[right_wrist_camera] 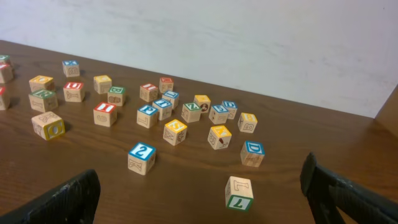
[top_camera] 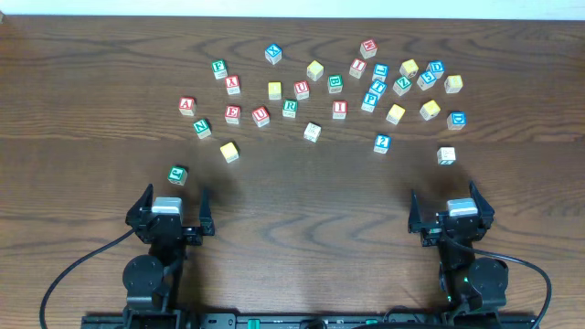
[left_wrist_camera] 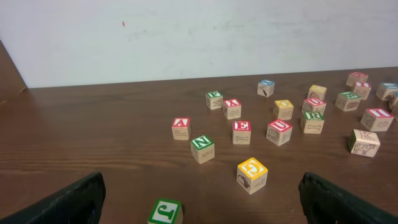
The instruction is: Spell out NEURIPS
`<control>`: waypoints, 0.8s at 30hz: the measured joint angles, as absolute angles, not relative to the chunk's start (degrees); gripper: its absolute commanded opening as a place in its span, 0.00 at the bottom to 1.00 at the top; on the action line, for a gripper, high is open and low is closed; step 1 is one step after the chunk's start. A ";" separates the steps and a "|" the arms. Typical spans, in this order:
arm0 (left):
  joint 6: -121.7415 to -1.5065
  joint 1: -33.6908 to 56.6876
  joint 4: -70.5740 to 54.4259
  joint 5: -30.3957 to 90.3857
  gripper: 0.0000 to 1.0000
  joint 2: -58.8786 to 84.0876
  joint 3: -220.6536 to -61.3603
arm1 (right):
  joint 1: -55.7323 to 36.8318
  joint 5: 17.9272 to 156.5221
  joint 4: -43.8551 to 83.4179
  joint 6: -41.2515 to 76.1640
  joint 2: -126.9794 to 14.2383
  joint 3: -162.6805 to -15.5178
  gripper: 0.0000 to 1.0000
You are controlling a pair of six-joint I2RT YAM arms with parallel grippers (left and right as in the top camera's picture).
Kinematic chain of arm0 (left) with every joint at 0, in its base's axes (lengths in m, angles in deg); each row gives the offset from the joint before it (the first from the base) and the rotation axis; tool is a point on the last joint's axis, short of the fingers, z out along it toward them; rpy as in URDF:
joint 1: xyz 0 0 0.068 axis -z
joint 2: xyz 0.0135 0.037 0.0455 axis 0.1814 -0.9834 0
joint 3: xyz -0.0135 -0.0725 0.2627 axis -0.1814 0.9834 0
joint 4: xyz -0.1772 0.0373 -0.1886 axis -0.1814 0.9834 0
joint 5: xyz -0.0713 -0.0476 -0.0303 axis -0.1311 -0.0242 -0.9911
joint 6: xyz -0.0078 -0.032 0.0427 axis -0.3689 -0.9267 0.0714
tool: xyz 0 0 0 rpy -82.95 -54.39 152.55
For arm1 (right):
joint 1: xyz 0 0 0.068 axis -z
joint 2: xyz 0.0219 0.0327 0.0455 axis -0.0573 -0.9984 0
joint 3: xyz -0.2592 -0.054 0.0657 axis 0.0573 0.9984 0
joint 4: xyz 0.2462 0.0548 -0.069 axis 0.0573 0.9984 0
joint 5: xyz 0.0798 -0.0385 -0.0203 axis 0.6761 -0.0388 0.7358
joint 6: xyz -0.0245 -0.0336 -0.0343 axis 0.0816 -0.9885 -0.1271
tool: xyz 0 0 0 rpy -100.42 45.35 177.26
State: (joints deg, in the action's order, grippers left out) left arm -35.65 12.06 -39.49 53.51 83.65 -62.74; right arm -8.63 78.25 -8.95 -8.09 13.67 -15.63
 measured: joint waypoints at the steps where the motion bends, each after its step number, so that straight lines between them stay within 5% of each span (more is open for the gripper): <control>1: -35.65 12.06 -39.49 53.51 0.98 83.65 -62.74 | -8.63 78.25 -8.95 -8.09 13.67 -15.63 0.99; 24: -39.12 12.06 -38.53 53.67 0.98 83.65 -63.22 | -8.63 78.25 -8.95 -8.09 13.67 -15.63 0.99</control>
State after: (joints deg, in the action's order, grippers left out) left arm -39.12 12.06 -38.53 53.67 83.65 -63.22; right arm -8.63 78.25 -8.95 -8.09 13.67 -15.63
